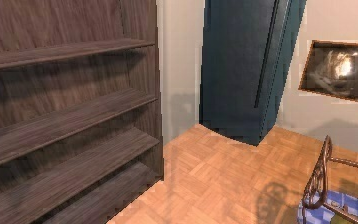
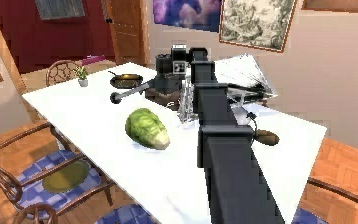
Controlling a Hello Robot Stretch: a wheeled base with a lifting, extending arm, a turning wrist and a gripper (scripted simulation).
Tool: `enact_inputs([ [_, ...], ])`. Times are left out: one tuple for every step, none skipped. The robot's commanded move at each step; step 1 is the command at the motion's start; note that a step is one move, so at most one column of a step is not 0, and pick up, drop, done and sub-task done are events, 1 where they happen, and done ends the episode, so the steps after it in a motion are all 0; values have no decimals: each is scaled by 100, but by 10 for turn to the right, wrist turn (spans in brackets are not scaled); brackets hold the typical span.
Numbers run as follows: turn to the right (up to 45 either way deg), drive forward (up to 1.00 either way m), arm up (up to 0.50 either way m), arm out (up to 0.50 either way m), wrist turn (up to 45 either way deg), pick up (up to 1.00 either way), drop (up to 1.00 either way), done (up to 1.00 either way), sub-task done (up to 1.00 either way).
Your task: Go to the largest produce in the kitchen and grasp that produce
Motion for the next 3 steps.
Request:
enact_inputs([
  [0, 0, 0, 0, 300, 0, 0, 0, 0],
  [0, 0, -26, 0, 0, 0, 0, 0, 0],
  [0, 0, 0, 0, 0, 100, 0, 0, 0],
])
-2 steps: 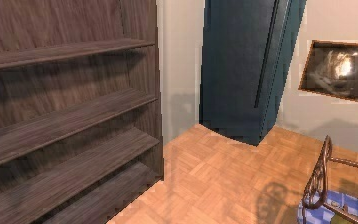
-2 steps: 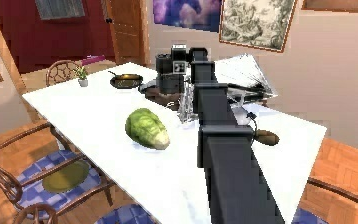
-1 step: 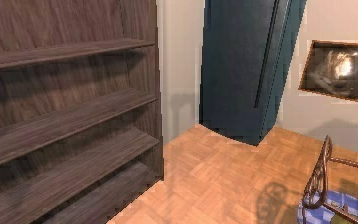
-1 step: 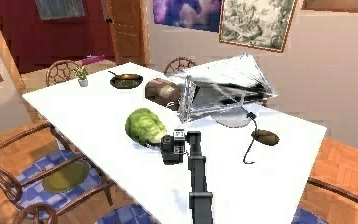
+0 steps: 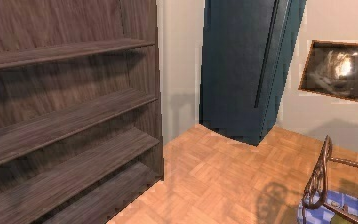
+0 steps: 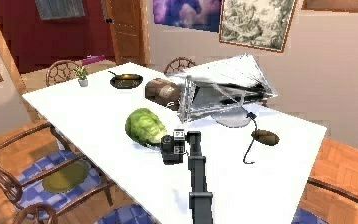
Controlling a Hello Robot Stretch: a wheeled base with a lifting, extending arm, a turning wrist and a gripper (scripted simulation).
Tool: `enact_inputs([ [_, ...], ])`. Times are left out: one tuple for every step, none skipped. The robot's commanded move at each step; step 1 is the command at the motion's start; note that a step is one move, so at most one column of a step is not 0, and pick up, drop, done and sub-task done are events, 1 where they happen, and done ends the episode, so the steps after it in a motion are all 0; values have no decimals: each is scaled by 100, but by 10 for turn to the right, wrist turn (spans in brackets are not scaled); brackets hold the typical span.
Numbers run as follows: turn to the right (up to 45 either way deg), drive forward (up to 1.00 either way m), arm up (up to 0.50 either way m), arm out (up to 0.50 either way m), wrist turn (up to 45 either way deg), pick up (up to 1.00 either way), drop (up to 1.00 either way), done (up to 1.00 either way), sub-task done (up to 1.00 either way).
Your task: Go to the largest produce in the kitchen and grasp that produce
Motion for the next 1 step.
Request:
enact_inputs([
  [0, 0, 10, 0, 0, 0, 0, 0, 0],
])
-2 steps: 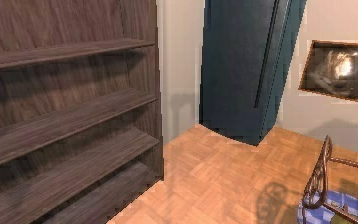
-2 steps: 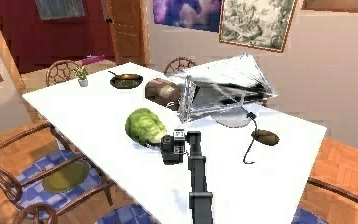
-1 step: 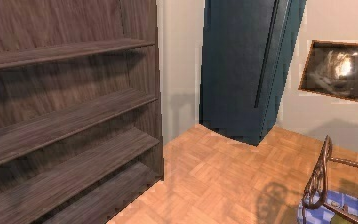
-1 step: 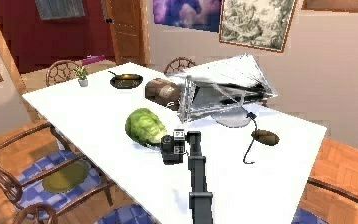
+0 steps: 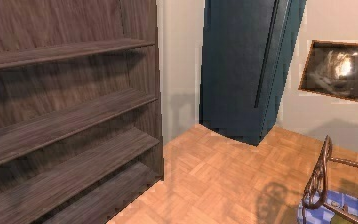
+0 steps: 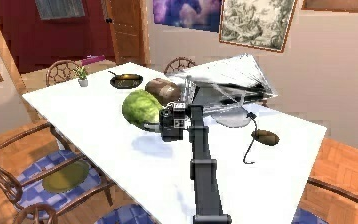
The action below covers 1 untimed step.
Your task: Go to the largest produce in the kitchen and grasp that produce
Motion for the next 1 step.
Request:
enact_inputs([
  [0, 0, 0, 0, 0, 0, 0, 100, 0],
])
